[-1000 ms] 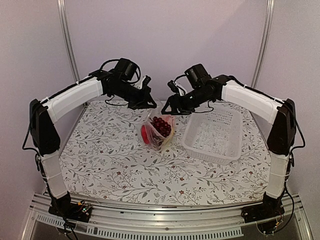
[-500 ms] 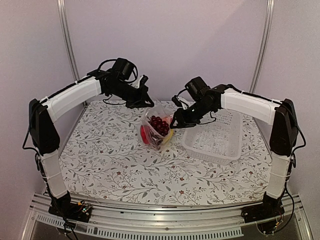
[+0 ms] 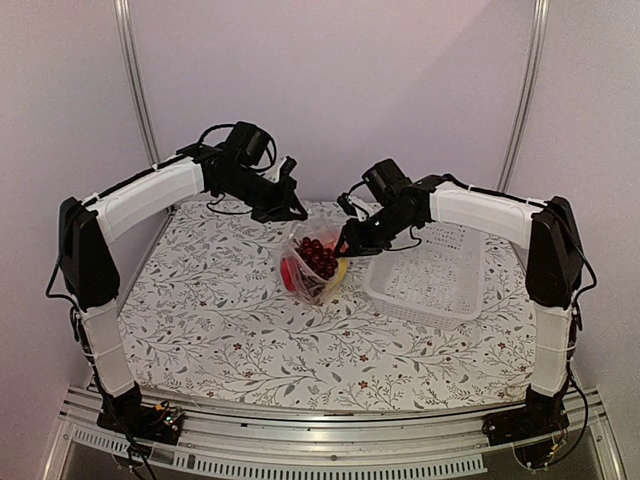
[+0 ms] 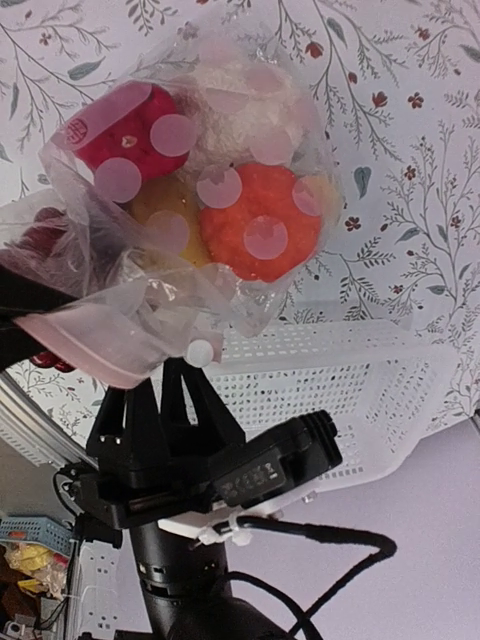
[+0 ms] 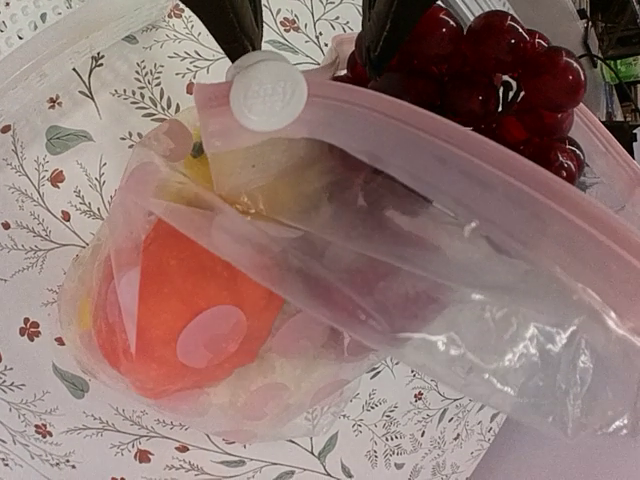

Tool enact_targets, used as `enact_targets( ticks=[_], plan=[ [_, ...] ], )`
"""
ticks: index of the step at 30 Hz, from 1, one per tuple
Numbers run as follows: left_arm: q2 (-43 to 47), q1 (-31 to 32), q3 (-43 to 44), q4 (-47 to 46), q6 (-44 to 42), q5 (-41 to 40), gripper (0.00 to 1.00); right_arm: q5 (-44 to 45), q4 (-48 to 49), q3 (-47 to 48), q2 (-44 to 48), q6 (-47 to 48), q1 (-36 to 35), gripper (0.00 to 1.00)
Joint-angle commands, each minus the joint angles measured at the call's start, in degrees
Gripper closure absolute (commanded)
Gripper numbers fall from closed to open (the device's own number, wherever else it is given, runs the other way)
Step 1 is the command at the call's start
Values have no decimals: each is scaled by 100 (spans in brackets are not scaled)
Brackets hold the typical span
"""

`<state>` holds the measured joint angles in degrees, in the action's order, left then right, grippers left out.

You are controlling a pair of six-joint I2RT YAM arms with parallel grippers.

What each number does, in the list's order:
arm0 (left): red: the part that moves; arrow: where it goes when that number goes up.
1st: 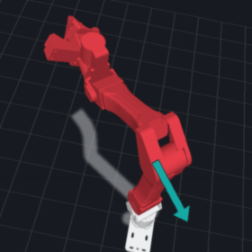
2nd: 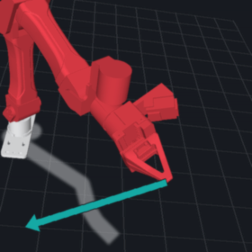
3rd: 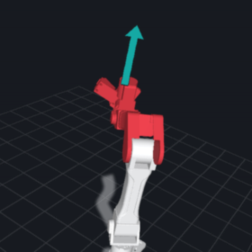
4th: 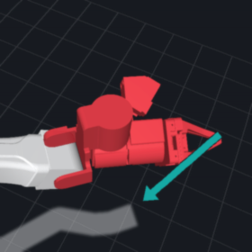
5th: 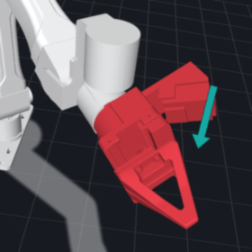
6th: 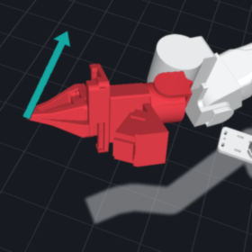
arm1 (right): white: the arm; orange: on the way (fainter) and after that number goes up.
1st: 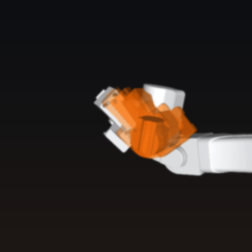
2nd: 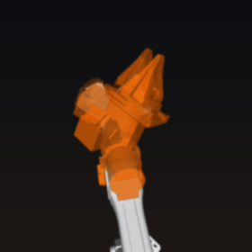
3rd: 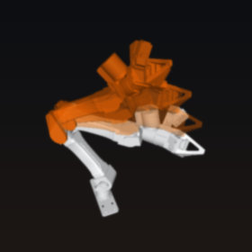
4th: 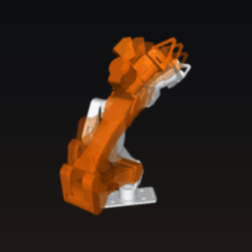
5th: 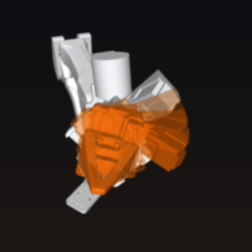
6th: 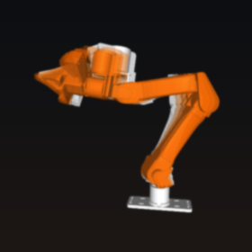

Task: Place the food in the zip-top bag and seal the zipper
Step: Pass from the left arm to the right

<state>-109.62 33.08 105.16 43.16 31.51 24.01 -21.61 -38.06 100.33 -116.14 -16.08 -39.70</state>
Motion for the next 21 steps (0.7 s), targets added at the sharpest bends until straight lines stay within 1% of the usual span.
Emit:
enact_targets(
  ticks=[1, 2, 5, 7, 9, 11, 13, 15, 16, 18, 21],
  plan=[
    [191, -45, -82, -71, -32, 31, 100, -78, 351, 171, -242, -94, -9, 69],
    [189, -40, -84, -73, -45, 19, 100, -130, 368, 175, -291, -97, -9, 72],
    [187, -47, -84, -71, -64, 15, 100, -307, 313, 204, -343, -148, -11, 90],
    [200, -51, -96, -73, -61, -1, 100, -328, 143, 210, -244, -205, -11, 100],
    [196, -45, -118, -55, -91, -28, 100, -218, -293, 345, -69, -319, -11, 100],
    [175, -38, -56, 87, -376, -124, 100, -236, -829, 629, 101, -454, -1, 100],
    [165, 16, 62, 423, -879, -559, 100, -516, -1236, 941, 285, -639, 101, 100],
    [337, 71, -76, 448, -1186, -834, 100, -851, -1590, 1339, 410, -862, 236, 100],
    [457, 98, -173, 377, -1293, -827, 100, -971, -1734, 1461, 452, -917, 296, 100],
    [628, 189, -278, 260, -1546, -566, 100, -1217, -1861, 1525, 513, -1015, 405, 100],
    [762, 356, -312, 163, -1861, -424, 99, -1454, -1738, 1247, 582, -1107, 456, 100]
  ],
)
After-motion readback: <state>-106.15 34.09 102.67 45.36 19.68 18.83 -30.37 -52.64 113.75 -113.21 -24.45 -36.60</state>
